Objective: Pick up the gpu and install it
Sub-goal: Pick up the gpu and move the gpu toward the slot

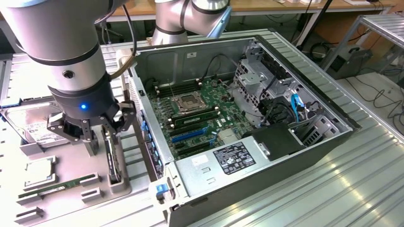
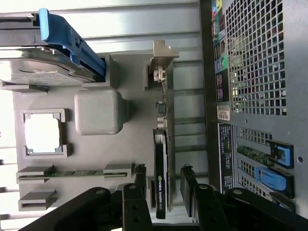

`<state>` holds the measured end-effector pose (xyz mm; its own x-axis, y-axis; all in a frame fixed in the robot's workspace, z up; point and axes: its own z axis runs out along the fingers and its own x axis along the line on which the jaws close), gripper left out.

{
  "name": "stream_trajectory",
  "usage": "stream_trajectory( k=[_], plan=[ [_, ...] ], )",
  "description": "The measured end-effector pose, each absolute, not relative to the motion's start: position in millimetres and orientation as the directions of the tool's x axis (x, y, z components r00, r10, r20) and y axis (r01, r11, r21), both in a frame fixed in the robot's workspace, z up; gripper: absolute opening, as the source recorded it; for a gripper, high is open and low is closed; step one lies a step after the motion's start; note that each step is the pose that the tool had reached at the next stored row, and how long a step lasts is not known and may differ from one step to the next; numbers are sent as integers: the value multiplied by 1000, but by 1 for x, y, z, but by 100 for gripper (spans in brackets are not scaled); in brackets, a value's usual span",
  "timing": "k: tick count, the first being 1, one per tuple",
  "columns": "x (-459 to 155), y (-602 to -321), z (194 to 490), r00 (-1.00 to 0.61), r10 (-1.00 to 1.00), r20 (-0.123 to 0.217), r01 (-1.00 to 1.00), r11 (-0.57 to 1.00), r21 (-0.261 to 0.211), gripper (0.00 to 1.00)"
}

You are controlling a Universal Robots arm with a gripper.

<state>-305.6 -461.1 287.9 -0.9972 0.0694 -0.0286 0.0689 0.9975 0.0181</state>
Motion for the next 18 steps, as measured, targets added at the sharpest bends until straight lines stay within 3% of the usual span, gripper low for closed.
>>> stream_trajectory(
  k=[18],
  plan=[
    [-305, -461, 276, -997, 69, -29, 69, 998, 16, 42]
  ],
)
